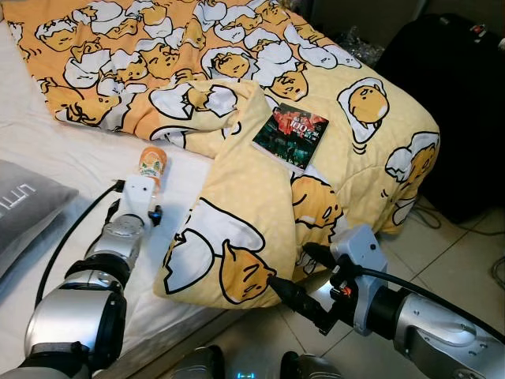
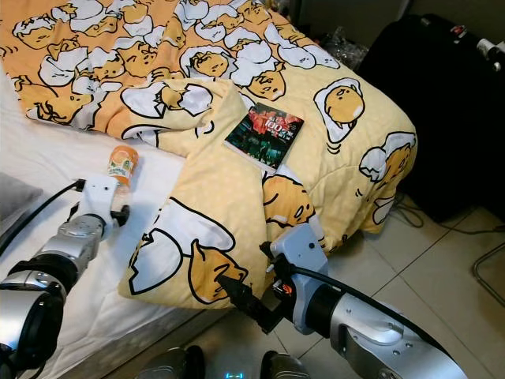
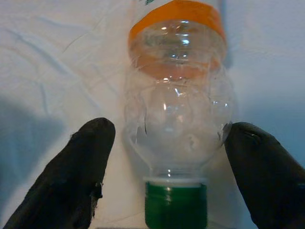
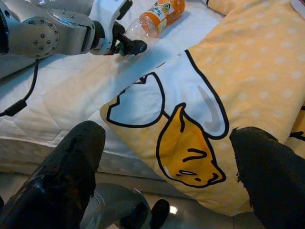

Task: Clean up the room

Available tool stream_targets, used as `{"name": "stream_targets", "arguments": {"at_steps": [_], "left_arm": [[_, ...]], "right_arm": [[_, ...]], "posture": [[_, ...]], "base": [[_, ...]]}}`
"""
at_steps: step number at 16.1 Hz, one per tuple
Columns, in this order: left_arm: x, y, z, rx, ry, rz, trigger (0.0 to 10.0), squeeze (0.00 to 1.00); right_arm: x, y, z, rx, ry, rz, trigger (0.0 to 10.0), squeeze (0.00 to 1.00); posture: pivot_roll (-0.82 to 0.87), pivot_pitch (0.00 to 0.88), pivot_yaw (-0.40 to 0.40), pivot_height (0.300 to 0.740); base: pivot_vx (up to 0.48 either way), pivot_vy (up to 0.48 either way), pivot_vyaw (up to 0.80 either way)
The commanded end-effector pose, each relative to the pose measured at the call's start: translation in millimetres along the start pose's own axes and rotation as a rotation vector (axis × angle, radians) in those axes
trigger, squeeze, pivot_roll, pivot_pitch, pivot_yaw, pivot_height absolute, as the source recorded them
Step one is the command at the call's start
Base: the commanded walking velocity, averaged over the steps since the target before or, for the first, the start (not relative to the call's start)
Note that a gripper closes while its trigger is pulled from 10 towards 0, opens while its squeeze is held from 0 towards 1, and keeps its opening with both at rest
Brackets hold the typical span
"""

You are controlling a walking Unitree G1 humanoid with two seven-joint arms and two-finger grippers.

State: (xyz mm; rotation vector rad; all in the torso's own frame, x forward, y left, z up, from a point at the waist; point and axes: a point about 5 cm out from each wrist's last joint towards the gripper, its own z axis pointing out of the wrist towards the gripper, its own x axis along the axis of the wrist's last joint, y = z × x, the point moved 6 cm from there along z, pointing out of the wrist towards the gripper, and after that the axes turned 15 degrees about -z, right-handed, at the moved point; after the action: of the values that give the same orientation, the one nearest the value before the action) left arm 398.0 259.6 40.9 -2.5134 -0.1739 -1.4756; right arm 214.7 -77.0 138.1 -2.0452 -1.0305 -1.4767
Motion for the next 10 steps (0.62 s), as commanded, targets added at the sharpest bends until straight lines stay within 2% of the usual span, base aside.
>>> {"name": "stream_targets", "arguments": {"at_steps": [1, 6, 10], "left_arm": [[-1, -4.7, 0.2, 0.012, -0.017, -0.011, 0.0, 0.00], [3, 0.8, 0.5, -0.015, -0.010, -0.019, 0.0, 0.00], [-10, 2.4, -0.6, -0.043, -0.042, -0.028, 0.0, 0.00]], "right_arm": [[4, -6.4, -2.6, 0.017, 0.017, -0.001, 10.0, 0.00], [1, -1.7, -3.0, 0.003, 0.015, 0.009, 10.0, 0.00], [-2, 2.7, 5.7, -0.006, 0.018, 0.006, 10.0, 0.00]], "posture": [[-0.18, 0.162, 0.044, 0.740], [-0.16, 0.131, 0.025, 0.740], [-0.13, 0.074, 0.026, 0.740]], "base": [[0.000, 0.000, 0.00], [0.000, 0.000, 0.00], [0.000, 0.000, 0.00]]}}
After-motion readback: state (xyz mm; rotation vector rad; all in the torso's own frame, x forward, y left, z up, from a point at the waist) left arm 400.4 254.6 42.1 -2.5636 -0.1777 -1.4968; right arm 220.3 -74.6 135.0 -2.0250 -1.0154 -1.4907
